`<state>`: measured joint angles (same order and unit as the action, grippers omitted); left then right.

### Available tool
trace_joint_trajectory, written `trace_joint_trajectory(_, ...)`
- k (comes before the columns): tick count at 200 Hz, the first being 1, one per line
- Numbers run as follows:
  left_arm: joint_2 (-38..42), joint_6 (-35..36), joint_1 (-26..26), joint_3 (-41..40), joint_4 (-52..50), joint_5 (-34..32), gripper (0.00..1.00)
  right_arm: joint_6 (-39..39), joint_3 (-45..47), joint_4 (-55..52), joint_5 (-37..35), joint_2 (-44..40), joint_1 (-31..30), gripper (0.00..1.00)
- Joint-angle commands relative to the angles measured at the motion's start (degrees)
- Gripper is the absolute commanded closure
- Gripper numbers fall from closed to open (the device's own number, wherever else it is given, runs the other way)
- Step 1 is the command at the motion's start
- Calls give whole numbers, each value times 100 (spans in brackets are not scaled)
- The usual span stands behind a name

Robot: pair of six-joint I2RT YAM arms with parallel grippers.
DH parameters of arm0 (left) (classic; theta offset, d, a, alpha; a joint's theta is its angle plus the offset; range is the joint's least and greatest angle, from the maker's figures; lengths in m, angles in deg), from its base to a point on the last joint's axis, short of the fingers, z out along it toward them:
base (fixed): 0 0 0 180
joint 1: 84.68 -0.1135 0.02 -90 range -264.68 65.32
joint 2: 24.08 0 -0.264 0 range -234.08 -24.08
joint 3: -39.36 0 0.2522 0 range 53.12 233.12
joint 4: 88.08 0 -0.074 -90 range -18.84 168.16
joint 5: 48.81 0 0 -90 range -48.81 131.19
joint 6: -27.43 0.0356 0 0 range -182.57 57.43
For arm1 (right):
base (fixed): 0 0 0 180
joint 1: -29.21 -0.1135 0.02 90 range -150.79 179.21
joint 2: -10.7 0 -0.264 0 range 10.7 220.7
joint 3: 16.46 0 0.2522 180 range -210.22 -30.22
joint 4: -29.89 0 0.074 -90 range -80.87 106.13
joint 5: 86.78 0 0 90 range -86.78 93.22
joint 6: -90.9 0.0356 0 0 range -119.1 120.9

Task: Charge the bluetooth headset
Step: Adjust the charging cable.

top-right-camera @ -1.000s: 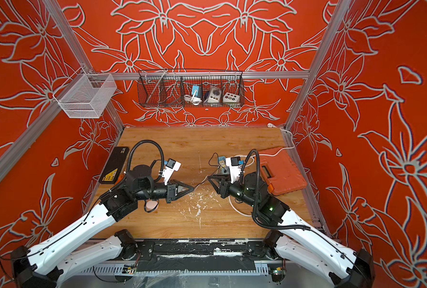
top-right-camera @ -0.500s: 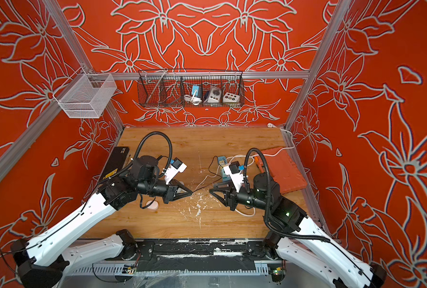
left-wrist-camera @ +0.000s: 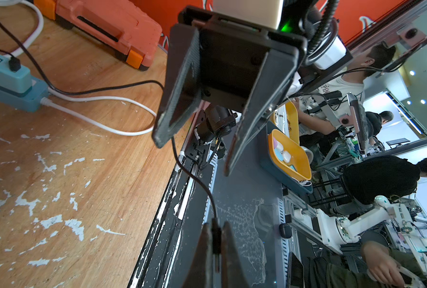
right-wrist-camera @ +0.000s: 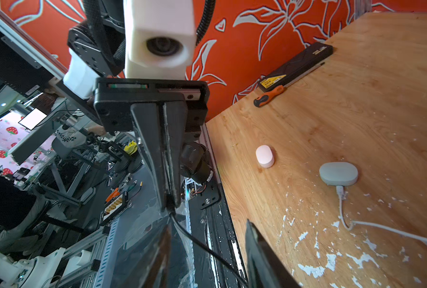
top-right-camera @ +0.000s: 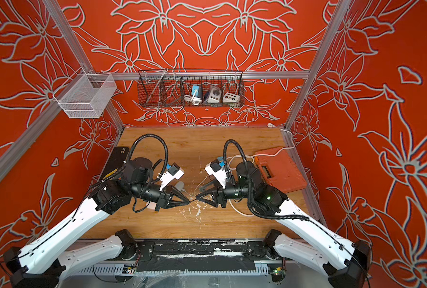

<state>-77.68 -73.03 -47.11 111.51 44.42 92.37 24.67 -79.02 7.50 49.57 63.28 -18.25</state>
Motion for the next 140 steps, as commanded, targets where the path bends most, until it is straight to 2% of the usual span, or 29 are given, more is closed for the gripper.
trace_joint_trajectory(1, 69, 105, 23, 40, 139, 185, 100, 86, 6, 398, 448, 49, -62, 50)
trace_joint_trajectory(64, 12, -27, 23, 32, 385, 138, 100, 119, 29, 554, 473, 258, -314, 52)
trace_joint_trajectory(92, 8, -15, 23, 32, 353, 35, 100, 102, -16, 555, 520, 358, -410, 59)
trace_joint_trajectory(109, 8, -1, 23, 40, 332, -35, 100, 93, -47, 564, 508, 389, -466, 69)
trace_joint_trajectory(140, 20, -13, 14, 32, 354, -73, 100, 40, -76, 543, 422, 383, -492, 81)
